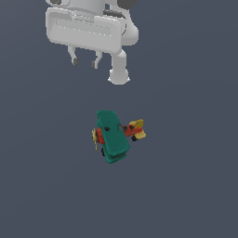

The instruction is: Pick up the object and move it to a goal position.

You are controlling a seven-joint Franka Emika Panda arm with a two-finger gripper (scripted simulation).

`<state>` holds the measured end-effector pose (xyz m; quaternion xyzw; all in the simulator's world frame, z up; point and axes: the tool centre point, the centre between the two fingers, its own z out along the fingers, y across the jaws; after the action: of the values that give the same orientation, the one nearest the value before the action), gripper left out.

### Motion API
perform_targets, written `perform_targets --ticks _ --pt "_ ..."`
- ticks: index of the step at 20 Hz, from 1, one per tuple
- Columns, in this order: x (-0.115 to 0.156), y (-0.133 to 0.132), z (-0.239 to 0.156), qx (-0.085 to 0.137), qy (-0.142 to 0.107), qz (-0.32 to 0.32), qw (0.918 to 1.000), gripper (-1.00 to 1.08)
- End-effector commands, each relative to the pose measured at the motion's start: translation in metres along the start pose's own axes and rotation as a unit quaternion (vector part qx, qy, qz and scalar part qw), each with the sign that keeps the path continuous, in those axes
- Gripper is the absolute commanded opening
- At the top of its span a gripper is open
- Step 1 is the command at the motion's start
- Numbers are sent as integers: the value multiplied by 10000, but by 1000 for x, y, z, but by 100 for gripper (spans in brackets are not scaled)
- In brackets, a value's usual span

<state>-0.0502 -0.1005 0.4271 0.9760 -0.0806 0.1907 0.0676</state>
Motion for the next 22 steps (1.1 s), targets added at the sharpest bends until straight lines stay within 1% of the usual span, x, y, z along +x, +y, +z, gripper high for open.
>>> perform_targets --ticks 1,11,22 --pt "5 11 -9 -29 193 79 9998 28" --pt "21 52 -41 -59 907 397 9951 28" --pt "30 96 -66 37 1599 748 9843 28"
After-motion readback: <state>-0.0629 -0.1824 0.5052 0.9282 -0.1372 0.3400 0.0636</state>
